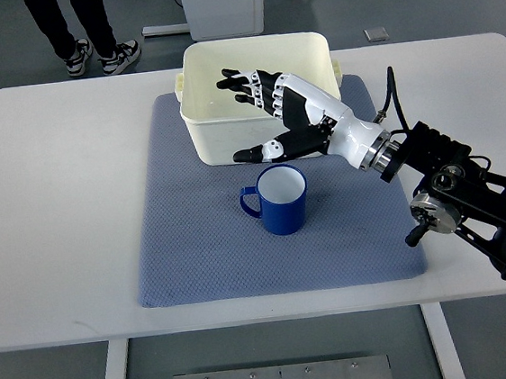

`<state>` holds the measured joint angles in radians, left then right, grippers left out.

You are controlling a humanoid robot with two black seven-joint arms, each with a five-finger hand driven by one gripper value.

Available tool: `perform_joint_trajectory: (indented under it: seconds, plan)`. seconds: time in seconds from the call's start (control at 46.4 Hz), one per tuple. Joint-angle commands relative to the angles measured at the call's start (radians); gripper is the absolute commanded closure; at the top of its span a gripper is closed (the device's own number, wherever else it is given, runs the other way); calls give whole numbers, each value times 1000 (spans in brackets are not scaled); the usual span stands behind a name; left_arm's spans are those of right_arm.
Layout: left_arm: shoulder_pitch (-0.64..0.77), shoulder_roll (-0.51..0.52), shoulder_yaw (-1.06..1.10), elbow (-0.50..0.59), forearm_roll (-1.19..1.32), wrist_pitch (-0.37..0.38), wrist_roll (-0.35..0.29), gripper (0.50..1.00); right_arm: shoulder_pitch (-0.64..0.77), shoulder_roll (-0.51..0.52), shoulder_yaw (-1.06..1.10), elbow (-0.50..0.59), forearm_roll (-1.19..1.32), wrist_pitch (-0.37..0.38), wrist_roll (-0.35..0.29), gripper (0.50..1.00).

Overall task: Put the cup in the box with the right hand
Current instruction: 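Swing the right hand over the cream box toward the blue mug, then lower the right hand onto the blue mug rim and hook its fingers inside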

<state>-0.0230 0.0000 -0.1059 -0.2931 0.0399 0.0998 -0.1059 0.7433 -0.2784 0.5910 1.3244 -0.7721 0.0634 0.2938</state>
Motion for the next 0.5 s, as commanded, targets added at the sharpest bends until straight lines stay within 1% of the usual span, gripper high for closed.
perform_joint_trajectory:
  seconds: [0.0, 0.237, 0.474]
  plan:
    - [0, 0, 0, 0, 0, 0, 0, 500, 1, 2, -11, -13, -3, -2, 5, 500]
    - [0, 0, 0, 0, 0, 0, 0, 500, 1, 2, -68, -16, -27, -2, 44, 500]
    - [0, 0, 0, 0, 0, 0, 0, 500, -7, 5, -79, -30, -36, -7, 62, 500]
